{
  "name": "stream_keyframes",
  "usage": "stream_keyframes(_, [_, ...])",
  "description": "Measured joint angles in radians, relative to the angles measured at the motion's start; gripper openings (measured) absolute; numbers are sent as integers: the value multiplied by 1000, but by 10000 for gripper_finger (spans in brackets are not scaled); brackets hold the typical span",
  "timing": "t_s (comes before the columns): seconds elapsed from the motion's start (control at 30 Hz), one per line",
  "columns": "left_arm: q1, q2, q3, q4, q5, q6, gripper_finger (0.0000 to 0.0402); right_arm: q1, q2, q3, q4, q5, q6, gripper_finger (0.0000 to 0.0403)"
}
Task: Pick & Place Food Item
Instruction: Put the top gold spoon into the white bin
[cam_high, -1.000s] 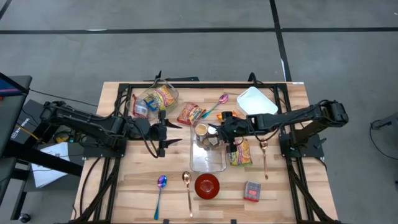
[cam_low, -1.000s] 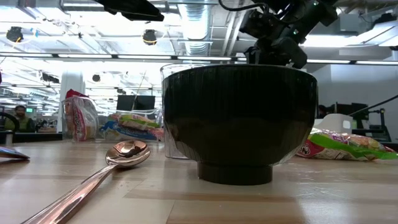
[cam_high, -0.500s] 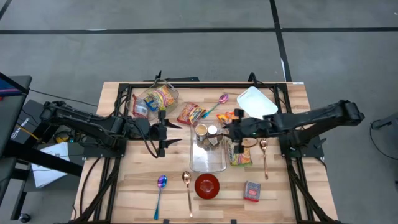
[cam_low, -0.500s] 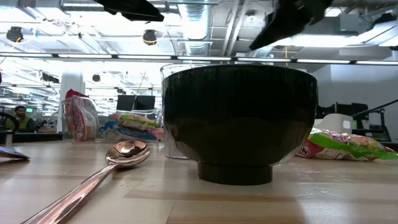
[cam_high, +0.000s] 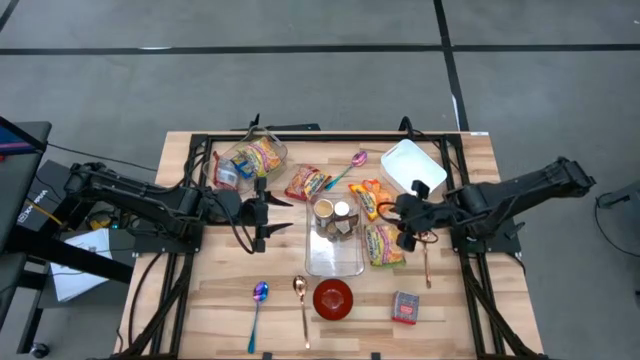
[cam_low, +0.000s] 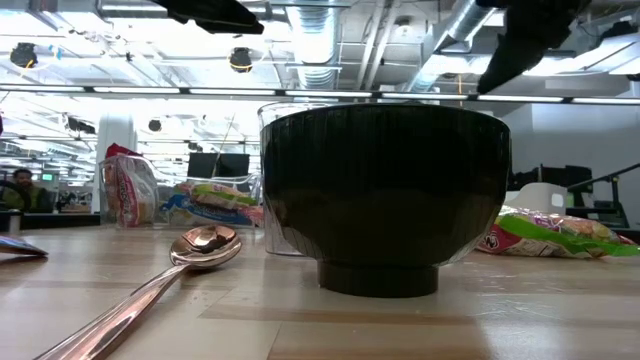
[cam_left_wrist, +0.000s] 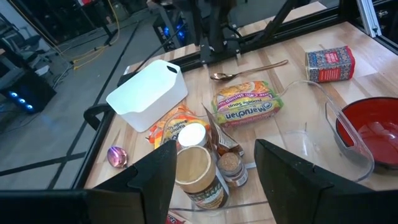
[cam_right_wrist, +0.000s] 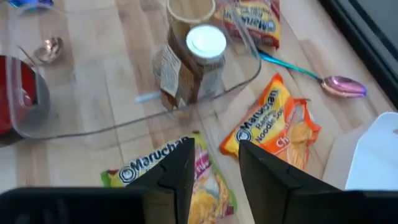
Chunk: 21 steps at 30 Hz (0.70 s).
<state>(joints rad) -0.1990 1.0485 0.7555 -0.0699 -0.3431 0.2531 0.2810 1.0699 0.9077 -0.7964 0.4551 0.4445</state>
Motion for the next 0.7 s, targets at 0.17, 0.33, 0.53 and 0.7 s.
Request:
stream_keyframes(0.17, [0,0,0,9,0,0,209,-1,62,0,-7,3,37,118])
stream_keyframes(0.33, [3,0,0,17,0,31,209,-17,151,0,-57,1,208,118])
stream_keyframes(0.53, [4,0,0,82,-1,151,209,-43,240,0,-340,24,563,118])
stream_keyframes(0.7, [4,0,0,191,-1,242,209,7,283,0,-478,38,808,118])
